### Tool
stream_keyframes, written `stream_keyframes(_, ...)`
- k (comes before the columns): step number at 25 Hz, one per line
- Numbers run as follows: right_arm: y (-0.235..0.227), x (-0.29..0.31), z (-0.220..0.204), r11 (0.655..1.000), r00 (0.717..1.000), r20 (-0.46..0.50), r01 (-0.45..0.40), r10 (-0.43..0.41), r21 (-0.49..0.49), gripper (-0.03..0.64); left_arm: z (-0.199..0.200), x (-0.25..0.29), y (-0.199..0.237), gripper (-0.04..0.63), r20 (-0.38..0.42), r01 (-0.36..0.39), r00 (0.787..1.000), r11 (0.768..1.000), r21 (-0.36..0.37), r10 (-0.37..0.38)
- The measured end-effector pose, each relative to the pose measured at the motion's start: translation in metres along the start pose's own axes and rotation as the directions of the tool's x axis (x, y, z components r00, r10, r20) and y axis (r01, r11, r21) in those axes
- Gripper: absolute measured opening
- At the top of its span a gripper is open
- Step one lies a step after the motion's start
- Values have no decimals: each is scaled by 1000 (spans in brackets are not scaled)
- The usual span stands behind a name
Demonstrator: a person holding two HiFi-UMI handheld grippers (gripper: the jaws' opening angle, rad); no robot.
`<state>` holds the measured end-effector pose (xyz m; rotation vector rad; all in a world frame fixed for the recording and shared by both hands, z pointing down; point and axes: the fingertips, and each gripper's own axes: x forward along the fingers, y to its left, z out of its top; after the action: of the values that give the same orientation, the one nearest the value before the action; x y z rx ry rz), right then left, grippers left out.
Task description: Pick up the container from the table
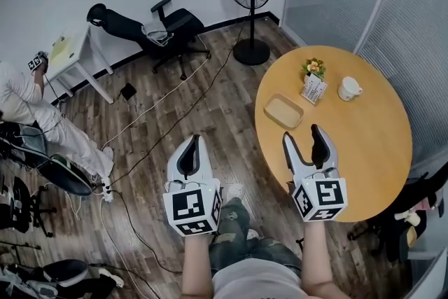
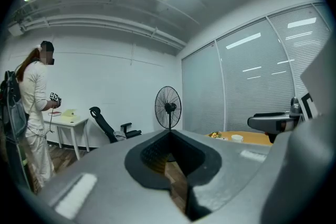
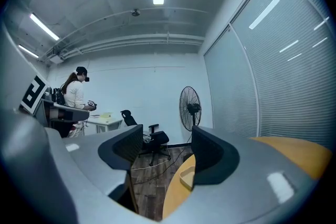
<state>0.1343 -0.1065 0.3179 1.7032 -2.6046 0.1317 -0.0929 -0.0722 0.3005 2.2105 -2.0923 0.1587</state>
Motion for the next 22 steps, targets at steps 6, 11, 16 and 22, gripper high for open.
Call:
stream_keyframes(6, -6, 58, 4, 999, 999, -9, 33, -33, -1, 298, 11, 59, 21, 2, 4, 41, 999, 999, -2, -41)
stream_keyframes(11, -11, 104, 5, 999, 998, -28, 49, -49, -15, 298, 18, 113, 35, 2, -2, 69, 998, 998, -3, -69)
stream_keyframes(16, -19, 147, 8, 997, 996, -44, 70, -71, -33, 298, 26, 166, 42, 2, -8, 112, 994, 994, -2, -112)
stream_keyframes(22, -37, 190, -2, 993, 991, -70, 110, -112, -37, 299, 20, 222, 41, 2, -35, 171, 985, 985, 14, -171)
